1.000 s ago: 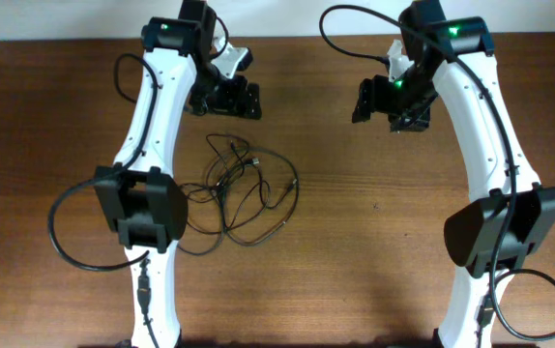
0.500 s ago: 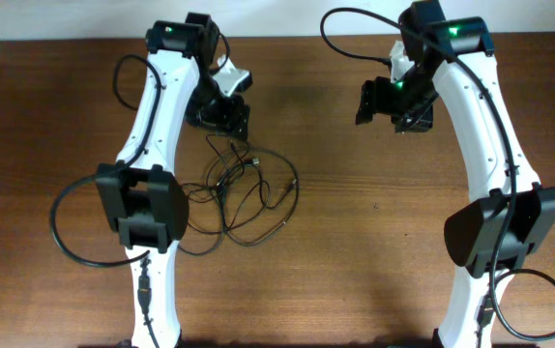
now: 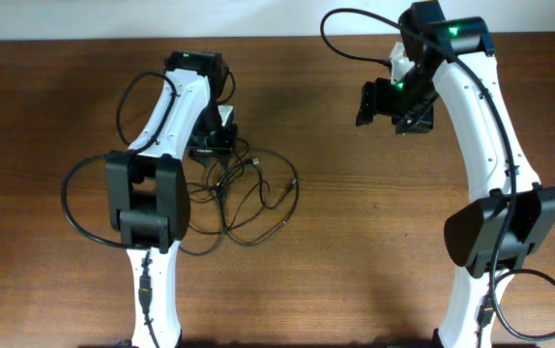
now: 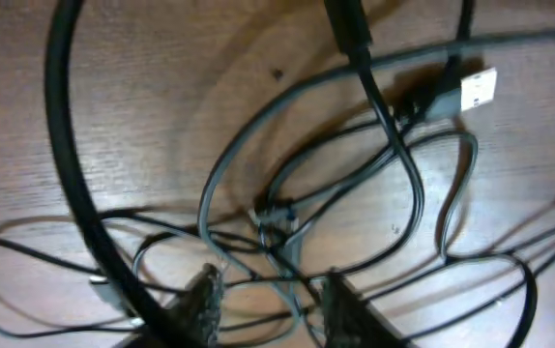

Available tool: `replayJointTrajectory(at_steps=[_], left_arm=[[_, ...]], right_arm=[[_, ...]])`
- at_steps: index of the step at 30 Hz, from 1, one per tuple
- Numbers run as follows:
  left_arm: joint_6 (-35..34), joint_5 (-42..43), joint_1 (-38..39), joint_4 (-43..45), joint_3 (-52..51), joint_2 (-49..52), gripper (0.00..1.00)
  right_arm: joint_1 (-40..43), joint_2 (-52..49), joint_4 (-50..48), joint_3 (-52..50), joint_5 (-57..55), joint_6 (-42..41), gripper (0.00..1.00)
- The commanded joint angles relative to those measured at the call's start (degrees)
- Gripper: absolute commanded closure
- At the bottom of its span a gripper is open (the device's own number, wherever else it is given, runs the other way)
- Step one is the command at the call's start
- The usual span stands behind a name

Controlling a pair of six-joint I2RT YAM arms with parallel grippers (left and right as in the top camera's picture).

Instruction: Untangle cables

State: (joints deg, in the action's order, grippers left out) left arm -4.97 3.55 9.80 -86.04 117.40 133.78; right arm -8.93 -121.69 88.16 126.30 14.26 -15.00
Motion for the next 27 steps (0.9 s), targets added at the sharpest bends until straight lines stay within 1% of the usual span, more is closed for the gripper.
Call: replayJointTrajectory(at_steps=[1, 4, 8, 13, 17, 19, 25, 27], left_arm=[[-2.1, -0.6, 0.2, 1.5, -0.1, 0.5, 1.00], [-3.5, 0.2, 0.2, 1.4, 2.4, 0.4, 1.00], [-3.5, 3.8, 0.2, -0.5, 13.0, -1.1, 1.00], [-3.6, 6.3, 0.2, -1.2, 36.7, -6.7, 1.00], [-3.6, 6.3, 0.2, 1.2, 55.3, -11.0, 1.00], [-3.7, 6.3, 0.2, 2.7, 62.3, -12.9, 1.00], [-4.9, 6.1, 0.2, 16.2, 62.2, -21.9, 1.00], [-6.5, 6.1, 0.2, 21.2, 62.2, -23.9, 1.00]], right_arm=[[0.3, -0.6, 0.3, 0.3, -1.0, 0.2, 0.19], [0.3, -0.6, 0.6, 0.3, -1.0, 0.2, 0.20], [0.3, -0.6, 0.7, 0.3, -1.0, 0.2, 0.19], [0.3, -0.6, 0.6, 0.3, -1.0, 0.2, 0.19], [0.3, -0.6, 0.6, 0.3, -1.0, 0.2, 0.19], [0.3, -0.6, 0.5, 0.3, -1.0, 0.2, 0.19], [0.3, -0.6, 0.5, 0.3, -1.0, 0.2, 0.19], [0.2, -0.6, 0.4, 0.3, -0.2, 0.2, 0.19]])
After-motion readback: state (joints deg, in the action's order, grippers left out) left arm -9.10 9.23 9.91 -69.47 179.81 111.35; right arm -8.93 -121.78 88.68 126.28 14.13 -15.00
